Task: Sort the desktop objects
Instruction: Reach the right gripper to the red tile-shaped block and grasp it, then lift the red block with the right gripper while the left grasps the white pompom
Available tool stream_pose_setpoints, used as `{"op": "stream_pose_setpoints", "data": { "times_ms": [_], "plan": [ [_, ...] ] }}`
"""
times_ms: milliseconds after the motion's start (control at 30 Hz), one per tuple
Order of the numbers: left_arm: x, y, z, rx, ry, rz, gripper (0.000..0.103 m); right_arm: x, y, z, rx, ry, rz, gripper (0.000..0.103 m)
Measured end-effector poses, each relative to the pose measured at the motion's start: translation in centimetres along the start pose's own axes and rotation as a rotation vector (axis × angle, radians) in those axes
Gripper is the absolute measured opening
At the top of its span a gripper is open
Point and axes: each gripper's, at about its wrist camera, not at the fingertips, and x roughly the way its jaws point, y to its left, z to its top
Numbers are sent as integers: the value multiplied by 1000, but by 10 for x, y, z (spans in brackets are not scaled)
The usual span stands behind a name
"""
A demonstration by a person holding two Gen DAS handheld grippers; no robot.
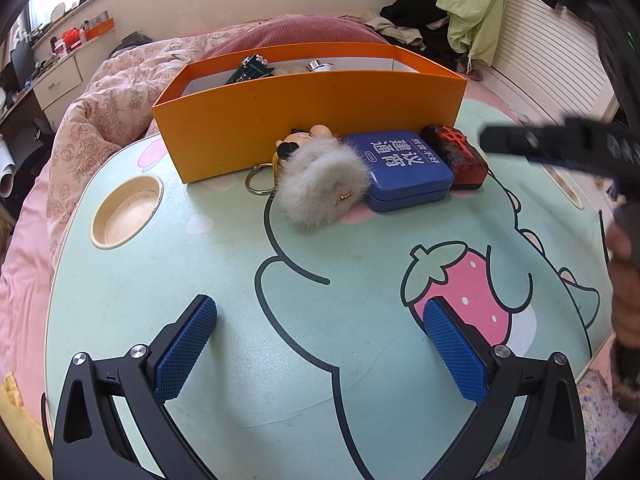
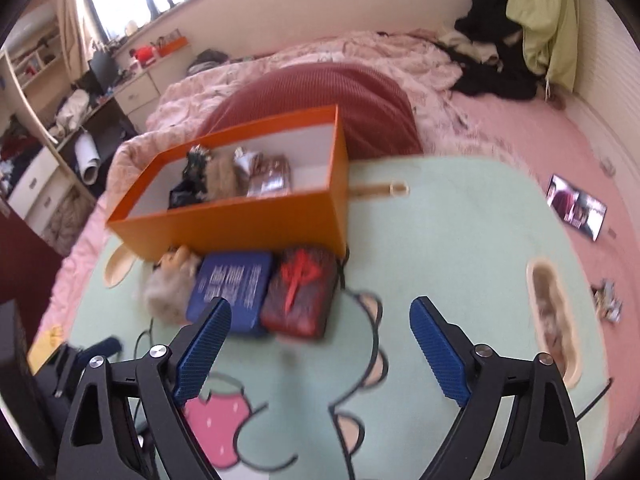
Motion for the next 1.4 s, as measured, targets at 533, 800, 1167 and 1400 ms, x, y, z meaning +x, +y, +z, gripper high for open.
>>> {"op": "stream_pose_setpoints", "data": {
  "times_ms": [533, 800, 1167, 1400],
  "plan": [
    [0, 1, 1, 0, -1, 0, 103, 3, 13, -41, -162, 46, -104, 38],
    [0, 1, 0, 0, -1, 0, 103, -16, 6, -85, -195, 0, -66, 89],
    [0, 2, 0, 0, -2, 2, 103, -9, 7, -87, -206, 23, -60, 103],
    [0, 2, -1, 0, -2, 2, 103, -7, 8, -85, -215, 37, -41, 103]
  ]
}}
